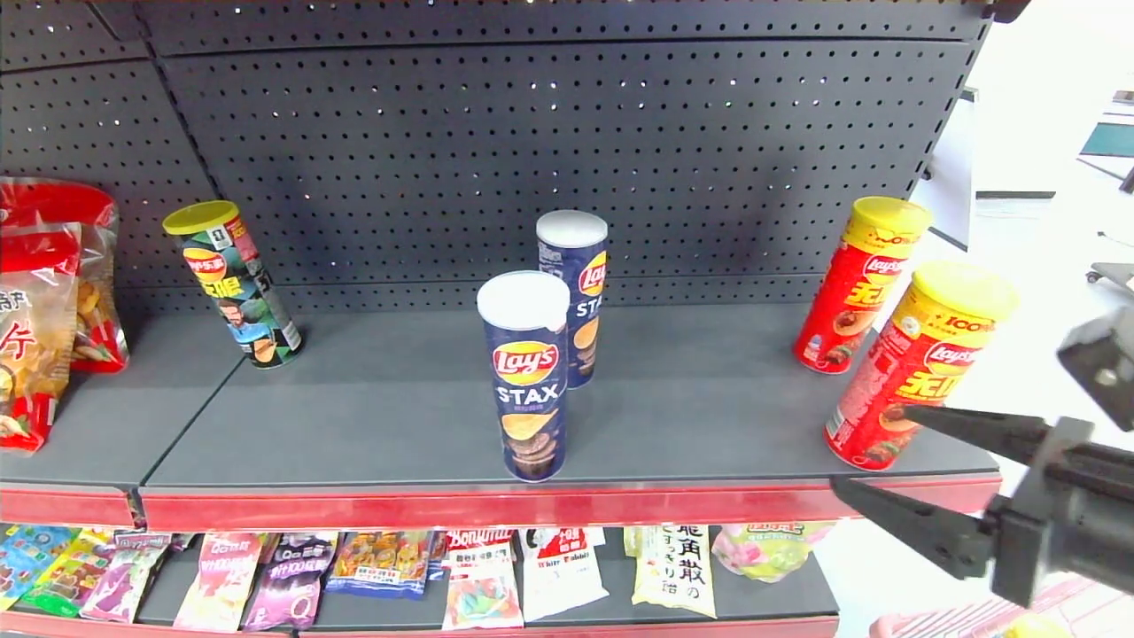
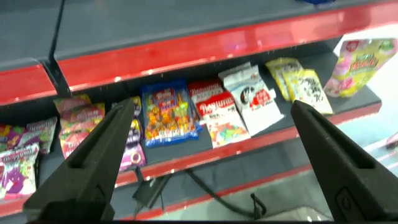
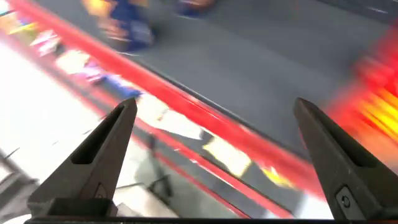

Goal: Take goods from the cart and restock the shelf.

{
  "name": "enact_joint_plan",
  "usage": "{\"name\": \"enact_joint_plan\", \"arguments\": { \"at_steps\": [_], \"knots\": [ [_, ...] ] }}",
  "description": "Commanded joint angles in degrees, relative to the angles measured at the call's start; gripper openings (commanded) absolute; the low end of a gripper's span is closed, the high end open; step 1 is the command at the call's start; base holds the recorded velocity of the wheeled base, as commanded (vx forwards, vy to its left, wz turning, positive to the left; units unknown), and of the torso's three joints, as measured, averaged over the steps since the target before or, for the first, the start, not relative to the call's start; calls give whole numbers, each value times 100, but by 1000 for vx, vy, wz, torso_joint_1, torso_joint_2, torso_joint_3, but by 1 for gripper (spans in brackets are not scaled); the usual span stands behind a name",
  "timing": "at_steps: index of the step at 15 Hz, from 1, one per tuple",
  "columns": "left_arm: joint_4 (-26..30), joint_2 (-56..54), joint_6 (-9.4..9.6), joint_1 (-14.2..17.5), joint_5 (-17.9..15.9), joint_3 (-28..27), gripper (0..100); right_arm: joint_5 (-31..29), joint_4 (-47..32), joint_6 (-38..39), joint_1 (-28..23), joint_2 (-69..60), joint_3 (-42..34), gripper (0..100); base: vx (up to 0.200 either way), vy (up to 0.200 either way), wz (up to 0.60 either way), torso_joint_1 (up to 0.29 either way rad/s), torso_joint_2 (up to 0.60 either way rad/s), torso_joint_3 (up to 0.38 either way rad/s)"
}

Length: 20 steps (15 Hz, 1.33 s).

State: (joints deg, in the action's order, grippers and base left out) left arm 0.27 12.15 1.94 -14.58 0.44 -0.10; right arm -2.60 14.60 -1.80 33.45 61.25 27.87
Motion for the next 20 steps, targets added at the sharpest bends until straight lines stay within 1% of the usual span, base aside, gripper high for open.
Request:
{"name": "enact_joint_plan", "arguments": {
  "at_steps": [1, 3, 4, 5, 6, 7, 8, 9, 10, 11, 13, 14, 15, 16, 17, 18, 19, 20],
  "knots": [
    [8, 393, -9, -10, 0, 1, 100, -479, -406, -83, -1051, -1748, -713, 100, 0, 0, 0, 0, 0, 0],
    [8, 411, -18, 61, 18, 1, 100, -496, -1249, -92, -1455, -2389, -590, 100, 0, 0, 0, 0, 0, 0],
    [8, 393, -44, 184, 35, -8, 100, -514, -1416, -92, -1543, -2627, -633, 100, 0, 0, 0, 0, 0, 0],
    [-9, 455, -106, 271, 18, -157, 100, -523, -1460, -92, -1578, -2714, -651, 100, 0, 0, 0, 0, 0, 0],
    [-211, 1738, -1090, 324, 70, -1607, 100, -523, -1469, -83, -1675, -2785, -669, 100, 0, 0, 0, 0, 0, 0],
    [-290, 2713, -1433, 377, 158, -2513, 100, -514, -1460, -83, -1754, -2741, -642, 100, 0, 0, 0, 0, 0, 0],
    [-299, 3153, -1266, 386, 176, -2838, 100, -523, -1460, -83, -1789, -2732, -625, 100, 0, 0, 0, 0, 0, 0],
    [-326, 3689, -941, 386, 255, -2908, 100, -523, -1452, -83, -1798, -2706, -590, 100, 0, 0, 0, 0, 0, 0],
    [-343, 4172, -704, 386, 343, -2961, 100, -523, -1425, -83, -1798, -2662, -563, 100, 0, 0, 0, 0, 0, 0],
    [-510, 4928, -660, 377, 510, -2996, 100, -523, -1425, -74, -1807, -2653, -537, 100, 0, 0, 0, 0, 0, 0],
    [-994, 5737, -686, 324, 853, -2987, 100, -505, -1434, -57, -1807, -2653, -537, 100, 0, 0, 0, 0, 0, 0],
    [-1389, 6123, -686, 280, 949, -2979, 100, -496, -1443, -31, -1798, -2635, -554, 100, 0, 0, 0, 0, 0, 0],
    [-1688, 6449, -695, 166, 958, -3040, 100, -487, -1443, 40, -1798, -2609, -563, 100, 0, 0, 0, 0, 0, 0],
    [-1837, 6835, -835, 25, 949, -3189, 100, -487, -1452, 119, -1807, -2565, -572, 100, 0, 0, 0, 0, 0, 0],
    [-1881, 7090, -1196, -115, 949, -3409, 100, -505, -1416, 119, -1807, -2521, -572, 100, 0, 0, 0, 0, 0, 0],
    [-1829, 7301, -1609, -282, 905, -3620, 100, -505, -1399, 119, -1798, -2477, -546, 100, 0, 0, 0, 0, 0, 0],
    [-1793, 7600, -1741, -370, 897, -3717, 100, -505, -1390, 119, -1798, -2433, -537, 100, 0, 0, 0, 0, 0, 0],
    [-1793, 7705, -1741, -440, 879, -3734, 100, -505, -1390, 128, -1798, -2442, -537, 100, 0, 0, 0, 0, 0, 0]
  ]
}}
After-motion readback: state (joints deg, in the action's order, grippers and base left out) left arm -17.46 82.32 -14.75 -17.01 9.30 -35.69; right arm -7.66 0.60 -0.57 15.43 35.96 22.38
